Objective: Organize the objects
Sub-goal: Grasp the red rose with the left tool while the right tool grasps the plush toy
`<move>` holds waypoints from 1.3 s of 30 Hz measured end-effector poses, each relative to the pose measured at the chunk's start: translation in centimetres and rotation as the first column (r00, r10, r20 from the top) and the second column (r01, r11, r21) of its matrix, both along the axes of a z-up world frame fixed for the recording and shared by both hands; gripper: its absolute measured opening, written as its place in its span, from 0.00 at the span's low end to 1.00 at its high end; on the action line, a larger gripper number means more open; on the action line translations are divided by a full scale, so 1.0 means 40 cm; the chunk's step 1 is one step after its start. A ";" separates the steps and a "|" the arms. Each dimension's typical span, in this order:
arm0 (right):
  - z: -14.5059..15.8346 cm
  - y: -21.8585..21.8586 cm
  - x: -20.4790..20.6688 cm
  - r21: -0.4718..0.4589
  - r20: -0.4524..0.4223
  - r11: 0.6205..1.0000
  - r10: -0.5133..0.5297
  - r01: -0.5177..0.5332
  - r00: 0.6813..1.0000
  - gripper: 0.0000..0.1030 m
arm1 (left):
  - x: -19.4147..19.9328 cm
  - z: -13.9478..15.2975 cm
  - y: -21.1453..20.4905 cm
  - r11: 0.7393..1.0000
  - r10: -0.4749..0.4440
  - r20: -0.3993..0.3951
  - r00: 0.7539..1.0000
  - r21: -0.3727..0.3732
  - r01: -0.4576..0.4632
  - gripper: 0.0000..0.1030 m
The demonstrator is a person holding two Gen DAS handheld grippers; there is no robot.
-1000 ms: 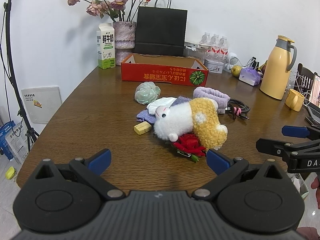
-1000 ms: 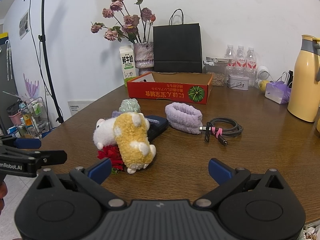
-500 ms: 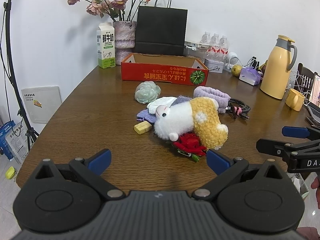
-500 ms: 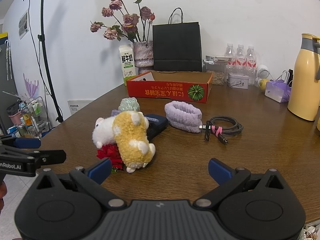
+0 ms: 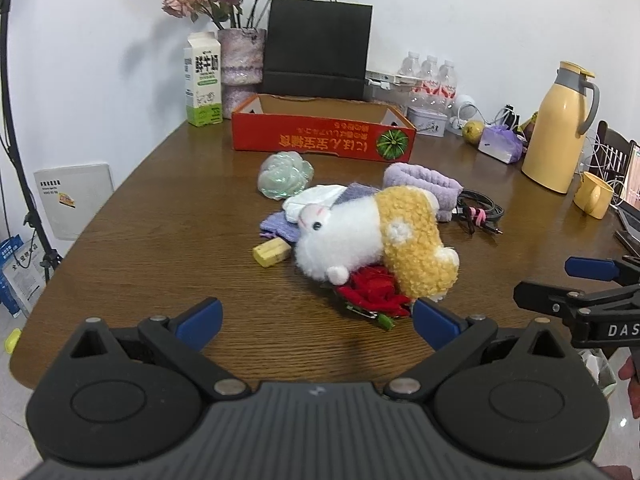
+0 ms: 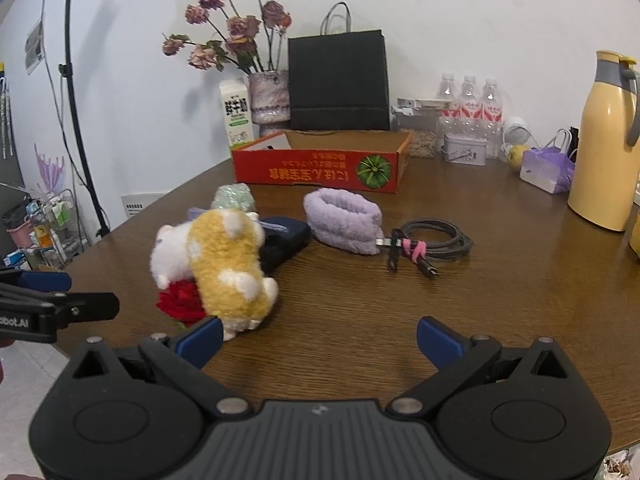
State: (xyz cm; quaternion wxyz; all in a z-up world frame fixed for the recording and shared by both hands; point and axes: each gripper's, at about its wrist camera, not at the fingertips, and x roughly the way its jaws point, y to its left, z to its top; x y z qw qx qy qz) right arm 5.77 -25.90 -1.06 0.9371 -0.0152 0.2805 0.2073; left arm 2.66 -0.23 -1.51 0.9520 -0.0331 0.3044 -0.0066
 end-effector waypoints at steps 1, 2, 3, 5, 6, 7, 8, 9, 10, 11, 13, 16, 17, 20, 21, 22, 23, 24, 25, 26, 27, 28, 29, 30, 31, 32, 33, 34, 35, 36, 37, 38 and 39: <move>-0.004 -0.006 0.007 0.001 -0.003 1.000 -0.003 0.003 1.000 1.00 | 0.005 -0.002 -0.006 1.000 -0.004 -0.001 1.000 -0.001 0.004 1.00; -0.008 -0.011 0.014 0.002 -0.006 1.000 -0.005 0.005 1.000 1.00 | 0.011 -0.005 -0.010 1.000 -0.007 -0.004 1.000 -0.002 0.007 1.00; -0.011 -0.015 0.020 0.002 -0.008 1.000 -0.006 0.006 1.000 1.00 | 0.016 -0.008 -0.015 1.000 -0.008 -0.007 1.000 0.001 0.008 1.00; -0.019 -0.022 0.032 0.002 -0.012 1.000 -0.003 0.003 1.000 1.00 | 0.029 -0.014 -0.022 1.000 -0.005 -0.014 1.000 0.002 0.005 1.00; -0.022 -0.022 0.036 0.001 -0.013 1.000 0.001 -0.001 1.000 1.00 | 0.036 -0.019 -0.024 1.000 -0.001 -0.019 1.000 0.003 0.001 1.00; -0.026 -0.023 0.043 -0.001 -0.014 1.000 0.008 -0.008 1.000 1.00 | 0.043 -0.022 -0.027 1.000 0.003 -0.025 1.000 0.005 -0.003 1.00; -0.028 -0.021 0.048 -0.003 -0.015 1.000 0.014 -0.014 1.000 1.00 | 0.048 -0.026 -0.029 1.000 0.007 -0.029 1.000 0.007 -0.007 1.00; -0.032 -0.020 0.052 -0.005 -0.016 1.000 0.022 -0.022 1.000 1.00 | 0.055 -0.030 -0.031 1.000 0.010 -0.033 0.999 0.009 -0.010 1.00; -0.035 -0.018 0.057 -0.007 -0.017 1.000 0.030 -0.030 0.999 1.00 | 0.060 -0.034 -0.032 1.000 0.012 -0.035 0.999 0.008 -0.012 1.00; -0.037 -0.014 0.063 -0.008 -0.019 0.999 0.039 -0.039 0.999 1.00 | 0.066 -0.037 -0.033 1.000 0.017 -0.035 0.999 0.008 -0.017 1.00; -0.042 -0.007 0.073 -0.007 -0.021 0.998 0.058 -0.058 0.998 1.00 | 0.077 -0.043 -0.035 1.000 0.026 -0.034 0.999 0.005 -0.026 1.00; -0.045 0.005 0.087 -0.002 -0.023 0.996 0.086 -0.086 0.996 1.00 | 0.095 -0.053 -0.037 0.999 0.039 -0.030 0.999 -0.003 -0.039 1.00; -0.047 0.009 0.091 0.000 -0.024 0.995 0.095 -0.095 0.995 1.00 | 0.101 -0.056 -0.040 0.999 0.039 -0.031 0.999 -0.004 -0.039 0.99; -0.052 0.022 0.105 -0.001 -0.025 0.993 0.118 -0.118 0.993 1.00 | 0.119 -0.067 -0.049 0.999 0.037 -0.029 0.999 -0.008 -0.038 0.92; -0.053 0.025 0.110 -0.003 -0.027 0.992 0.124 -0.124 0.992 1.00 | 0.125 -0.071 -0.050 0.999 0.041 -0.029 0.999 -0.009 -0.041 0.91; -0.054 0.029 0.113 -0.006 -0.028 0.992 0.129 -0.129 0.991 1.00 | 0.131 -0.076 -0.052 0.999 0.042 -0.032 0.999 -0.010 -0.043 0.87; -0.056 0.033 0.117 -0.008 -0.030 0.991 0.134 -0.134 0.991 1.00 | 0.136 -0.080 -0.051 0.999 0.040 -0.036 0.999 -0.018 -0.041 0.78; -0.057 0.036 0.120 -0.010 -0.032 0.990 0.139 -0.140 0.990 1.00 | 0.140 -0.084 -0.050 0.999 0.034 -0.041 0.999 -0.031 -0.035 0.73; -0.059 0.040 0.122 -0.012 -0.032 0.989 0.146 -0.146 0.989 1.00 | 0.143 -0.087 -0.048 0.998 0.022 -0.044 0.999 -0.052 -0.024 0.66; -0.060 0.044 0.123 -0.015 -0.033 0.988 0.150 -0.151 0.988 1.00 | 0.143 -0.089 -0.047 0.998 0.015 -0.042 0.999 -0.066 -0.018 0.63; -0.061 0.047 0.125 -0.016 -0.035 0.988 0.153 -0.154 0.988 1.00 | 0.142 -0.089 -0.047 0.997 0.009 -0.038 0.999 -0.071 -0.012 0.61; -0.063 0.050 0.126 -0.017 -0.036 0.988 0.156 -0.157 0.987 1.00 | 0.141 -0.089 -0.049 0.998 0.001 -0.034 0.999 -0.070 -0.004 0.57; -0.064 0.053 0.127 -0.017 -0.037 0.987 0.160 -0.160 0.986 1.00 | 0.139 -0.090 -0.052 0.998 -0.007 -0.029 1.000 -0.070 0.005 0.52; -0.064 0.056 0.128 -0.018 -0.039 0.986 0.163 -0.164 0.986 1.00 | 0.138 -0.090 -0.052 0.997 -0.016 -0.026 1.000 -0.077 0.014 0.50; -0.065 0.059 0.127 -0.018 -0.039 0.986 0.166 -0.167 0.985 1.00 | 0.137 -0.091 -0.053 0.996 -0.024 -0.025 0.999 -0.086 0.022 0.43; -0.065 0.063 0.126 -0.018 -0.039 0.985 0.171 -0.172 0.985 1.00 | 0.137 -0.092 -0.053 0.995 -0.031 -0.024 0.999 -0.095 0.029 0.38; -0.065 0.066 0.126 -0.018 -0.038 0.985 0.174 -0.174 0.984 1.00 | 0.136 -0.092 -0.053 0.994 -0.034 -0.022 0.999 -0.101 0.031 0.37; -0.065 0.068 0.125 -0.018 -0.038 0.984 0.176 -0.177 0.984 1.00 | 0.134 -0.092 -0.052 0.994 -0.035 -0.020 0.999 -0.104 0.033 0.35; -0.066 0.071 0.124 -0.018 -0.038 0.984 0.178 -0.179 0.983 1.00 | 0.133 -0.092 -0.051 0.993 -0.038 -0.019 0.999 -0.109 0.036 0.33; -0.065 0.073 0.124 -0.020 -0.038 0.983 0.179 -0.180 0.983 1.00 | 0.131 -0.093 -0.049 0.993 -0.041 -0.018 0.999 -0.114 0.039 0.32; -0.065 0.075 0.124 -0.022 -0.038 0.983 0.179 -0.180 0.983 1.00 | 0.128 -0.092 -0.046 0.992 -0.044 -0.019 0.999 -0.118 0.042 0.32; -0.065 0.077 0.124 -0.023 -0.038 0.983 0.179 -0.180 0.983 1.00 | 0.126 -0.091 -0.044 0.992 -0.047 -0.020 0.999 -0.121 0.045 0.31; -0.064 0.078 0.124 -0.023 -0.038 0.984 0.178 -0.179 0.983 1.00 | 0.122 -0.091 -0.041 0.991 -0.052 -0.022 0.998 -0.126 0.049 0.31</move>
